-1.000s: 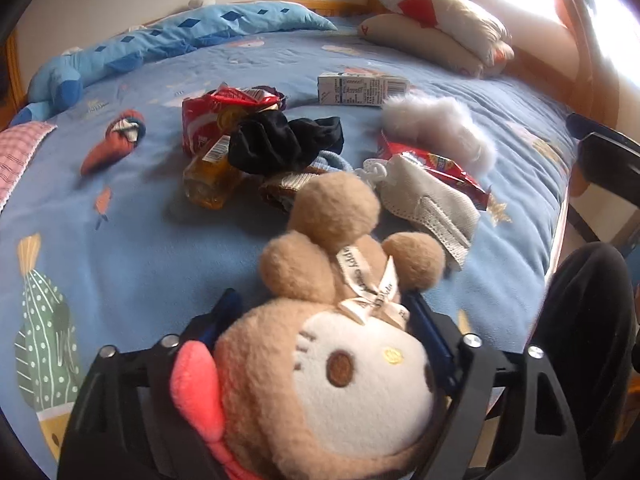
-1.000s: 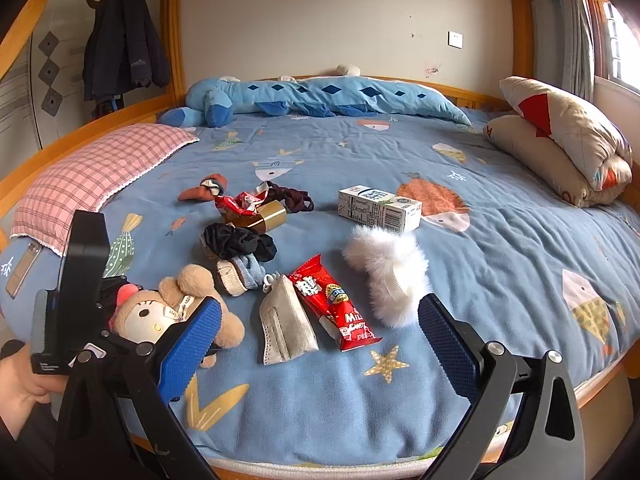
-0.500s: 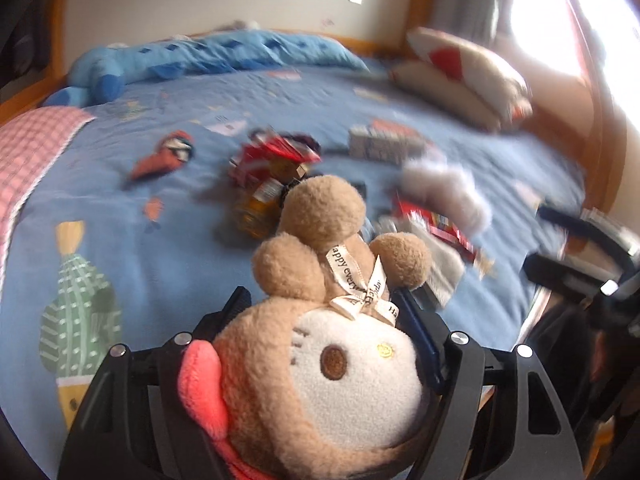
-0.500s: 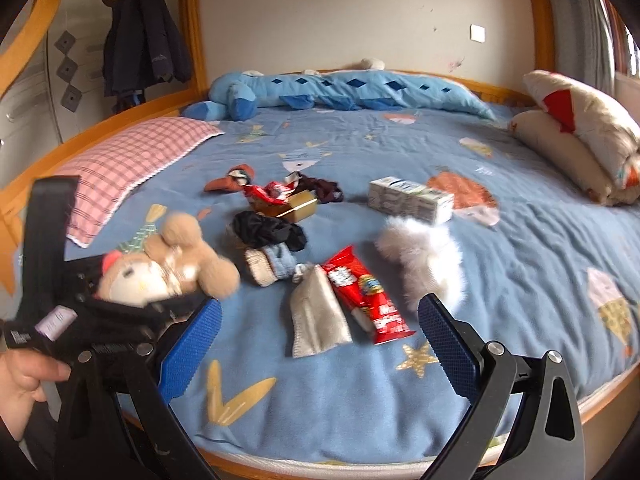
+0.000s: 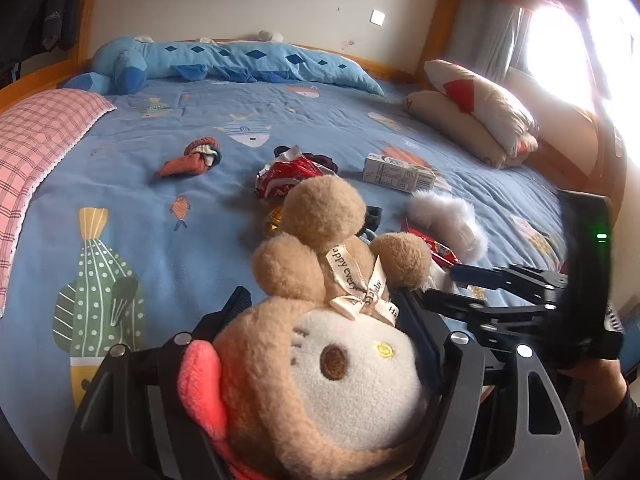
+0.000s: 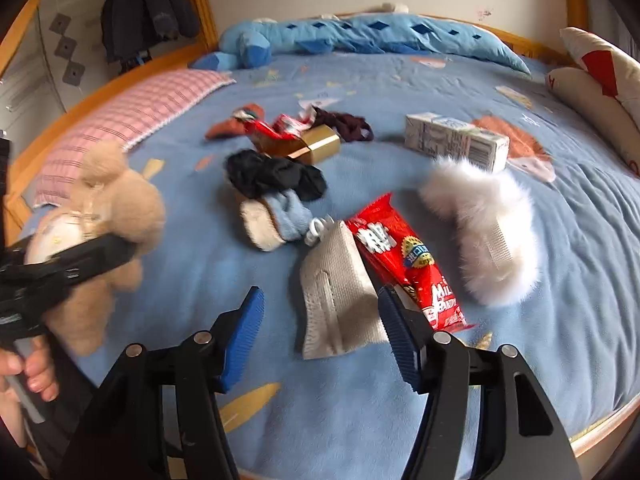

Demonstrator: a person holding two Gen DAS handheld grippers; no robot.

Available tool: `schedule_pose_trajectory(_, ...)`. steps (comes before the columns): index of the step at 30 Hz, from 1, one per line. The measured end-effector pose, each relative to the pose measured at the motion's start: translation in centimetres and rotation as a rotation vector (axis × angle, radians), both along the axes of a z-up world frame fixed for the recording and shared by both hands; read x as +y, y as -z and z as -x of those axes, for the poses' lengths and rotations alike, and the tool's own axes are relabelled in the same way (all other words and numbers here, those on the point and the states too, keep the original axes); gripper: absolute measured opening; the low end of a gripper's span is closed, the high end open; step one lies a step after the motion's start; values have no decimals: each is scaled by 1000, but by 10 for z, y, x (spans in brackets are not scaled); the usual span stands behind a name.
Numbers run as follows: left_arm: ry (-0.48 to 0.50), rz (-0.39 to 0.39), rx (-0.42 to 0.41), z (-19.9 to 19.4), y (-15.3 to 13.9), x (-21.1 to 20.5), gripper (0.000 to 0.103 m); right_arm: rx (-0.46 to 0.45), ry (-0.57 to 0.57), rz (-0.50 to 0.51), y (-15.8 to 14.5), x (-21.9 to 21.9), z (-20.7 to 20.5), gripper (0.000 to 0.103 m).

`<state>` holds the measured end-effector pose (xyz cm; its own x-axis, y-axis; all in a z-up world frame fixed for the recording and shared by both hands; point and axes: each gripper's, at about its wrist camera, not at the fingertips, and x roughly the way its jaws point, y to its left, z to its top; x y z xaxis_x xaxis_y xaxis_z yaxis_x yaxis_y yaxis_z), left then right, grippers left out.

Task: Collect trash
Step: 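Grasp the white mask with the right gripper while the left holds the plush, then carry both items over the yellow bucket and open both grippers to drop them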

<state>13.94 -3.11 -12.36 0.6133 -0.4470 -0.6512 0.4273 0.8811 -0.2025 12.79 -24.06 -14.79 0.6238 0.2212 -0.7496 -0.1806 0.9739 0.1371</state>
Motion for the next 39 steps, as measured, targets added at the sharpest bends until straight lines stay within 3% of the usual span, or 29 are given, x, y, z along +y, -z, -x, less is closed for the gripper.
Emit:
schedule_pose_trajectory(1, 4, 2, 1, 0, 0, -1, 73, 5, 5, 12, 2, 0, -2, 57)
schedule_pose_trajectory(4, 12, -1, -6, 3, -1, -3, 73, 29, -2, 15, 8, -1, -9, 30)
schedule_pose_trajectory(9, 16, 0, -11, 4, -2, -4, 73, 40, 2, -10, 12, -8, -13, 22)
schedule_pose_trajectory(18, 93, 29, -38, 20, -23, -23, 73, -66, 26, -117, -30, -27, 34, 20)
schedule_pose_trajectory(26, 276, 69, -74, 52, -43, -84, 73, -172, 148, -68, -71, -77, 106, 20)
schedule_pose_trajectory(39, 671, 102, -90, 147, -50, -228, 73, -179, 534, 49, -91, -192, 270, 20)
